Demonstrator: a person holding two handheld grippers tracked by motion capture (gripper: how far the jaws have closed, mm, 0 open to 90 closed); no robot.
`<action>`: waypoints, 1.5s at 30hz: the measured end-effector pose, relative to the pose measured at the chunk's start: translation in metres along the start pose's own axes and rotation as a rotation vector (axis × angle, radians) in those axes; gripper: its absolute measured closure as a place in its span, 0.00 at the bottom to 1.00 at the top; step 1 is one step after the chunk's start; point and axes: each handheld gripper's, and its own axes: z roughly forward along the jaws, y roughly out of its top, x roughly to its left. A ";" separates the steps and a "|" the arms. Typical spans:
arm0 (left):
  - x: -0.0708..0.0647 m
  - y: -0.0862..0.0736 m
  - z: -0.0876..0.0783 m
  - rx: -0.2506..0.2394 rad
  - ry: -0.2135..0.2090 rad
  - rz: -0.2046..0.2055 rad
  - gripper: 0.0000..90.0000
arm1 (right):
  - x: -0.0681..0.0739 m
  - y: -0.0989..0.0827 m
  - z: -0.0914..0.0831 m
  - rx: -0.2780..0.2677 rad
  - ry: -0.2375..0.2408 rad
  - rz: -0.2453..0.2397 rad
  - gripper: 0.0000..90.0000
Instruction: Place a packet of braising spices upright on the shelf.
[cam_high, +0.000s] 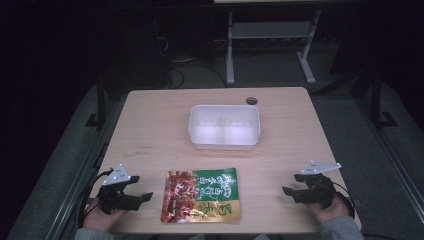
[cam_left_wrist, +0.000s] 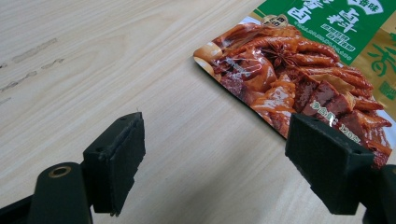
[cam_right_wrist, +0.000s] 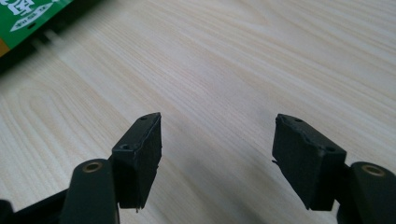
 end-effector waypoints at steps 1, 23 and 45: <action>-0.001 0.000 0.000 0.001 0.002 0.002 0.22 | 0.000 0.000 0.000 -0.003 -0.001 -0.004 0.36; -0.018 0.011 0.008 0.010 -0.053 0.072 0.43 | 0.003 0.003 -0.001 -0.009 -0.004 -0.015 0.36; -0.036 0.022 0.025 0.084 -0.164 0.179 0.94 | 0.015 0.011 0.003 0.005 0.032 -0.015 0.38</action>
